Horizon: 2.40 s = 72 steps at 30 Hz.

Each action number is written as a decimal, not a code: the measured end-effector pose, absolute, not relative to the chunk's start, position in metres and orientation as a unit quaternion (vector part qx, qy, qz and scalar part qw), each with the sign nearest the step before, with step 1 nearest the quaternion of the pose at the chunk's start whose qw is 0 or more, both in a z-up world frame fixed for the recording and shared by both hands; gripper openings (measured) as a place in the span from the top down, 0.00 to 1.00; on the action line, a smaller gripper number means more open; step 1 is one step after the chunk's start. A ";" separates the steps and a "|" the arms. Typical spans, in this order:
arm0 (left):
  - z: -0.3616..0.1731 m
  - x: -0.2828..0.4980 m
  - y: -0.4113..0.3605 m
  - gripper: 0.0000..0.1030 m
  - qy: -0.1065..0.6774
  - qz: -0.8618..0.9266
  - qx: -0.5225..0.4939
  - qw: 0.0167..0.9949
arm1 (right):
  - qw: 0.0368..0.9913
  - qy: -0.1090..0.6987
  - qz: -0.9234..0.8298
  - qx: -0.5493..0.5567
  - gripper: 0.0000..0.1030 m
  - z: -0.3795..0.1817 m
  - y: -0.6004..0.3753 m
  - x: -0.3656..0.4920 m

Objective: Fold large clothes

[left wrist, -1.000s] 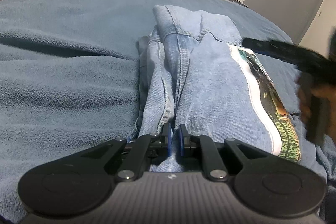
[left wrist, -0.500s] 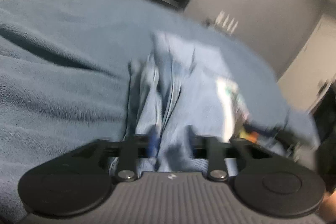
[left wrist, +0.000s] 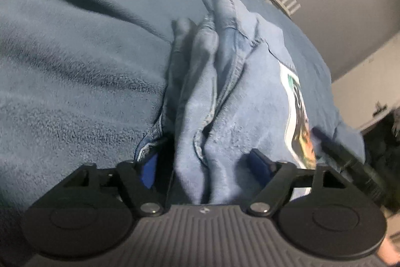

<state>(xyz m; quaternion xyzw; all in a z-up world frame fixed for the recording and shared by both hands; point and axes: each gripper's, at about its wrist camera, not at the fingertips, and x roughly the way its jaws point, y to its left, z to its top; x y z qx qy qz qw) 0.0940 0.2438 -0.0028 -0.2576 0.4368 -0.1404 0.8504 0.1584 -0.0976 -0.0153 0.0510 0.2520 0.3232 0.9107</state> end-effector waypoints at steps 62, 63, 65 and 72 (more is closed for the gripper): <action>-0.026 0.185 0.111 0.29 0.407 -0.266 -0.283 0.827 | 0.874 0.319 0.141 0.338 0.33 -0.025 -0.251 0.484; -0.025 0.185 0.110 0.29 0.404 -0.267 -0.278 0.830 | 0.882 0.313 0.134 0.326 0.32 -0.023 -0.242 0.482; -0.026 0.184 0.107 0.29 0.399 -0.267 -0.274 0.833 | 0.899 0.294 0.117 0.302 0.16 -0.015 -0.243 0.464; -0.018 0.172 0.111 0.29 0.374 -0.257 -0.234 0.860 | 0.959 0.217 0.140 0.116 0.13 0.011 -0.215 0.318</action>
